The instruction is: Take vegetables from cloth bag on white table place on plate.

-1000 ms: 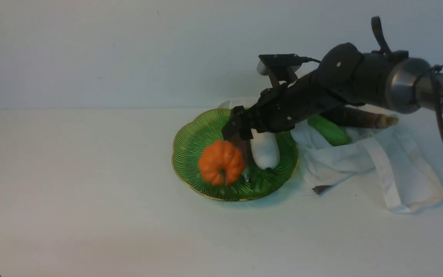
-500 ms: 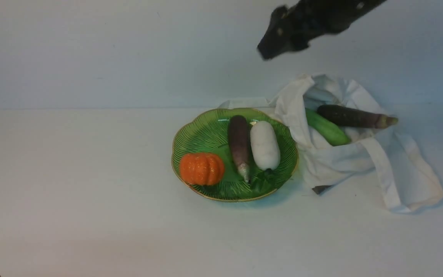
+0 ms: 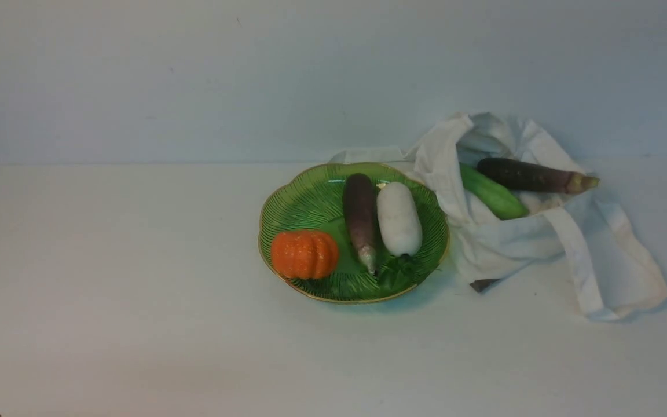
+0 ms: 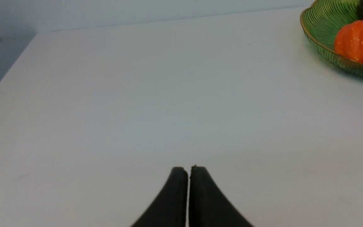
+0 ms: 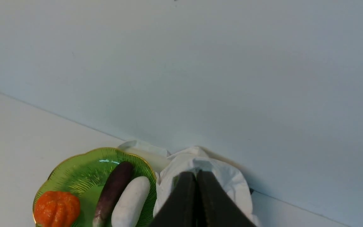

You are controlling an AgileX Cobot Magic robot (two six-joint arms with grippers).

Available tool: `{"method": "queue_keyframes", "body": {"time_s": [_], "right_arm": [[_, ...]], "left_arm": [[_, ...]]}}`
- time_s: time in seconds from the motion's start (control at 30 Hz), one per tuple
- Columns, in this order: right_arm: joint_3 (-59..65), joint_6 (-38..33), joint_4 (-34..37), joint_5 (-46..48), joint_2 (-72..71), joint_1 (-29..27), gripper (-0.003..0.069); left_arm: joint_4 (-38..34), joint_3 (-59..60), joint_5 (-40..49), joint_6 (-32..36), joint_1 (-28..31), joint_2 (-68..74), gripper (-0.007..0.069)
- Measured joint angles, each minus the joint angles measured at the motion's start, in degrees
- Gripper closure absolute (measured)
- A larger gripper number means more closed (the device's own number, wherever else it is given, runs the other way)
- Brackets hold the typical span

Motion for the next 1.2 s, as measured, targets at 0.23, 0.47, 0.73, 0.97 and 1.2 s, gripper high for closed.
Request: {"method": "queue_keyframes", "body": {"time_s": [0.23,0.47,0.73,0.97,1.2], "right_arm": [[27.64,1.09,0.76,-9.23,-25.37,-0.05,0.0673],[62.21,1.14,8.14,-35.17,-43.68,-0.05,0.0673],[87.19,1.14,11.54,-64.55,-48.09,-0.05,0.0673],[92.43,1.14,11.71,-75.51,-48.14,-0.05,0.0673],[92.68,1.14,11.7,-73.69,-48.2,-0.05,0.0673]], "left_arm": [[0.0,0.0,0.0,0.0,0.0,0.0,0.0629],[0.0,0.0,0.0,0.0,0.0,0.0,0.0629],[0.0,0.0,0.0,0.0,0.0,0.0,0.0629],[0.0,0.0,0.0,0.0,0.0,0.0,0.0629],[0.0,0.0,0.0,0.0,0.0,0.0,0.0629]]}}
